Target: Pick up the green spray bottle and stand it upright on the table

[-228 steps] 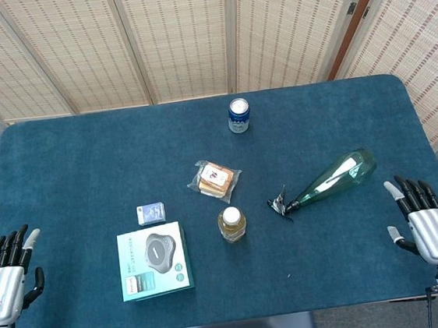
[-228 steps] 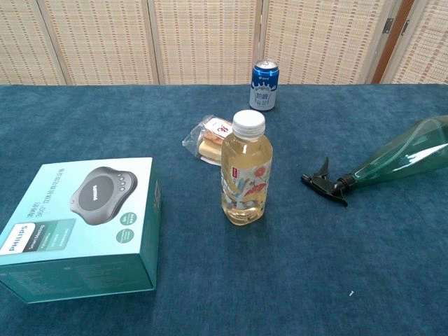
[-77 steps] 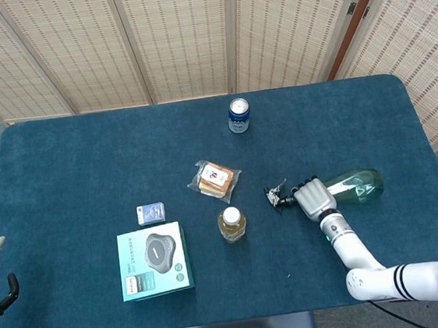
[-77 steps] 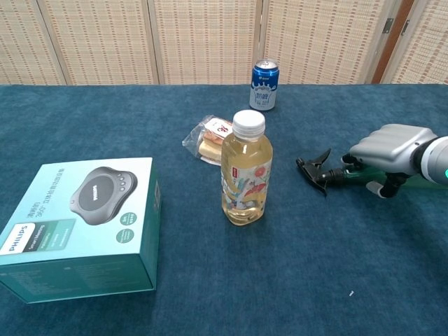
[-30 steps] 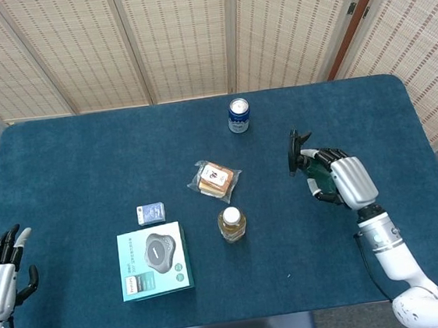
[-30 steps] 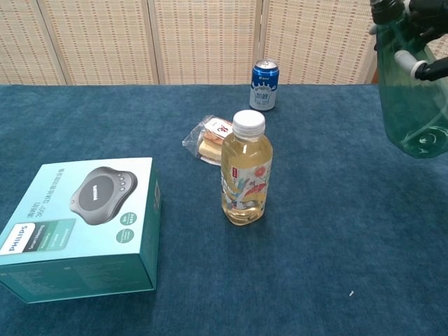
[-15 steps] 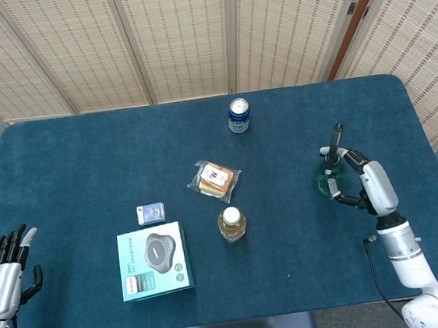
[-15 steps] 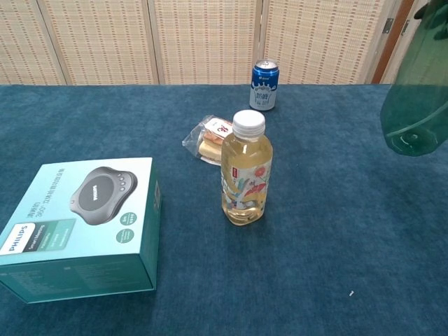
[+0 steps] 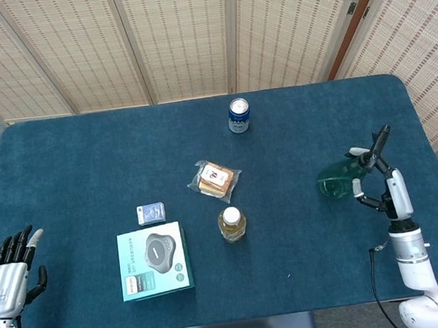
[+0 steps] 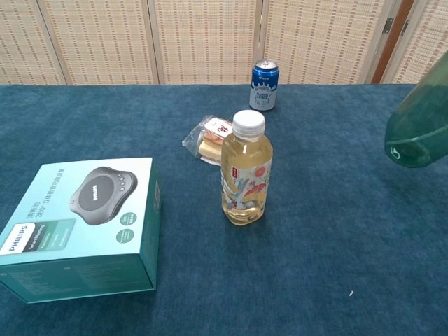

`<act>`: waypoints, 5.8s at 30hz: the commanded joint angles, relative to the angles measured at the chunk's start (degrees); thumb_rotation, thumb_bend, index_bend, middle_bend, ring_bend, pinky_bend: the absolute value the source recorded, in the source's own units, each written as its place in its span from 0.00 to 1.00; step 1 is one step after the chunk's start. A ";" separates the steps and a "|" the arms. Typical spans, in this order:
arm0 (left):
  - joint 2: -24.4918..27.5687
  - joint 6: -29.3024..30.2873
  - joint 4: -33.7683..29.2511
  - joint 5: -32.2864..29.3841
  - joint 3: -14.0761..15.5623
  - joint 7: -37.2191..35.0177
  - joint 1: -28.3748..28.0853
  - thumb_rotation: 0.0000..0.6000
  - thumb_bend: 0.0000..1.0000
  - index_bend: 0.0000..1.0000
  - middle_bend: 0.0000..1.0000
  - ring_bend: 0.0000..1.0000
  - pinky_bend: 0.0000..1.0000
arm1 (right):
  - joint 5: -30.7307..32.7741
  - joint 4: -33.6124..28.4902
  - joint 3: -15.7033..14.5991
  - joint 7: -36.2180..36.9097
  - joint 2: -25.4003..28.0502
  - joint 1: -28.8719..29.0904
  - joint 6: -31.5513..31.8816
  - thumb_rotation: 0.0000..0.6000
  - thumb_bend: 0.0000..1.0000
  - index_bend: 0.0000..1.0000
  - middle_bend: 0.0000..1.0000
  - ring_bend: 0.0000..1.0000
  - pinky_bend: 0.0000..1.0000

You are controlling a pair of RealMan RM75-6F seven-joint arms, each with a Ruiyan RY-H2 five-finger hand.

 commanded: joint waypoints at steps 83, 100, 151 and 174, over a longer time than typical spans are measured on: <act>-1.32 -0.55 0.75 -1.13 0.79 0.92 0.10 1.00 0.59 0.05 0.00 0.00 0.00 | 0.00 21.31 1.27 14.32 -10.15 -0.72 -5.86 1.00 0.37 0.32 0.32 0.20 0.32; -1.35 -0.82 0.55 -1.23 0.83 1.43 -0.04 1.00 0.59 0.05 0.00 0.00 0.00 | 0.20 23.45 1.30 16.06 -11.03 -1.01 -5.73 1.00 0.34 0.25 0.31 0.19 0.32; -1.48 -0.13 -0.63 -0.66 1.19 3.05 0.24 1.00 0.59 0.05 0.00 0.00 0.00 | -0.11 21.49 0.62 13.67 -9.67 -2.72 -4.23 1.00 0.23 0.21 0.28 0.17 0.28; -0.95 0.25 -2.71 0.21 0.85 4.33 -0.32 1.00 0.59 0.05 0.00 0.00 0.00 | -0.11 11.81 -1.96 5.63 -1.33 -8.16 -4.01 1.00 0.23 0.19 0.25 0.15 0.23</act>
